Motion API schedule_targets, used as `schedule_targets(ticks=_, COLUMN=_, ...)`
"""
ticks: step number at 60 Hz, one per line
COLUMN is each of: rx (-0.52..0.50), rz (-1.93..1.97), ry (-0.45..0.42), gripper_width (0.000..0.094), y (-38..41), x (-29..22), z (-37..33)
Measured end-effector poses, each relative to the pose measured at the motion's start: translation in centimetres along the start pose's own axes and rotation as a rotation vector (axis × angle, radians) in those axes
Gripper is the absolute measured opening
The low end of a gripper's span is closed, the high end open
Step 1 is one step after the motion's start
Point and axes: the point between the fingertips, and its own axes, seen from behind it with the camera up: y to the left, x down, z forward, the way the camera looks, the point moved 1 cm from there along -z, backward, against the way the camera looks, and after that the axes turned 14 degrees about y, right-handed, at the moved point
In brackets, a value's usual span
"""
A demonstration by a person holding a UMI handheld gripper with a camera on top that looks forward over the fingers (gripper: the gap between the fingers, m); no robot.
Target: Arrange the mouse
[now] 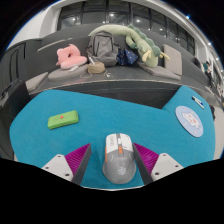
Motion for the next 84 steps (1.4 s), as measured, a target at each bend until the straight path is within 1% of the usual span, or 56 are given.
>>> schedule_targets(ticks=3, rx=0.016, rz=0.000, ry=0.003, gripper_width=0.0802, y=-0.5, x=0.0, z=0.2)
schedule_targets(ticks=4, rx=0.024, rz=-0.001, ry=0.002, gripper_width=0.0764, y=-0.6, x=0.0, z=0.3)
schedule_targets(ticks=5, rx=0.031, rz=-0.004, ry=0.002, gripper_width=0.0718, y=-0.8, x=0.0, z=0.4)
schedule_targets(ticks=9, rx=0.063, rz=-0.028, ry=0.010, gripper_width=0.0467, y=-1.7, x=0.2, z=0.6)
schedule_targets(ticks=14, rx=0.038, rz=-0.097, ry=0.029, gripper_width=0.0371, y=-1.3, x=0.1, z=0.4)
schedule_targets(ticks=15, rx=0.030, rz=-0.099, ry=0.032, gripper_width=0.0376, y=-1.1, x=0.1, z=0.3)
schedule_targets(ticks=16, rx=0.024, rz=-0.098, ry=0.033, gripper_width=0.0332, y=-1.2, x=0.0, z=0.2)
schedule_targets(ticks=18, rx=0.008, rz=-0.085, ry=0.031, gripper_width=0.0323, y=-1.2, x=-0.2, z=-0.4)
schedule_targets(ticks=20, rx=-0.001, rz=-0.083, ry=0.021, gripper_width=0.0323, y=-1.2, x=-0.7, z=-1.4)
schedule_targets(ticks=25, rx=-0.035, rz=-0.064, ry=-0.038, gripper_width=0.0324, y=-2.3, x=-2.7, z=-4.5)
schedule_targets(ticks=30, rx=-0.036, rz=-0.039, ry=-0.087, gripper_width=0.0324, y=-4.9, x=-5.4, z=-7.5)
schedule_targets(ticks=34, rx=-0.024, rz=-0.025, ry=-0.133, gripper_width=0.0323, y=-8.5, x=-7.8, z=-9.0)
schedule_targets(ticks=43, rx=0.034, rz=-0.039, ry=-0.177, gripper_width=0.0322, y=-18.6, x=-12.5, z=-8.6)
schedule_targets(ticks=49, rx=0.078, rz=-0.027, ry=-0.150, gripper_width=0.0321, y=-26.1, x=-13.3, z=-5.8)
schedule_targets(ticks=57, rx=0.101, rz=-0.012, ry=-0.095, gripper_width=0.0321, y=-33.5, x=-12.2, z=-1.4)
schedule_targets(ticks=64, rx=0.066, rz=-0.002, ry=-0.044, gripper_width=0.0321, y=-36.1, x=-10.3, z=2.5)
schedule_targets(ticks=72, rx=0.028, rz=-0.019, ry=-0.003, gripper_width=0.0331, y=-36.3, x=-8.1, z=5.2)
schedule_targets(ticks=73, rx=0.025, rz=-0.025, ry=0.004, gripper_width=0.0355, y=-36.4, x=-7.8, z=5.4)
schedule_targets(ticks=74, rx=0.023, rz=-0.026, ry=0.009, gripper_width=0.0359, y=-36.4, x=-7.5, z=5.6)
schedule_targets(ticks=75, rx=0.025, rz=-0.022, ry=0.013, gripper_width=0.0390, y=-36.5, x=-7.2, z=5.8)
schedule_targets(ticks=79, rx=0.025, rz=-0.033, ry=-0.012, gripper_width=0.0491, y=-36.2, x=-7.5, z=5.8)
schedule_targets(ticks=84, rx=0.035, rz=-0.026, ry=-0.005, gripper_width=0.0809, y=-36.3, x=-7.5, z=5.4)
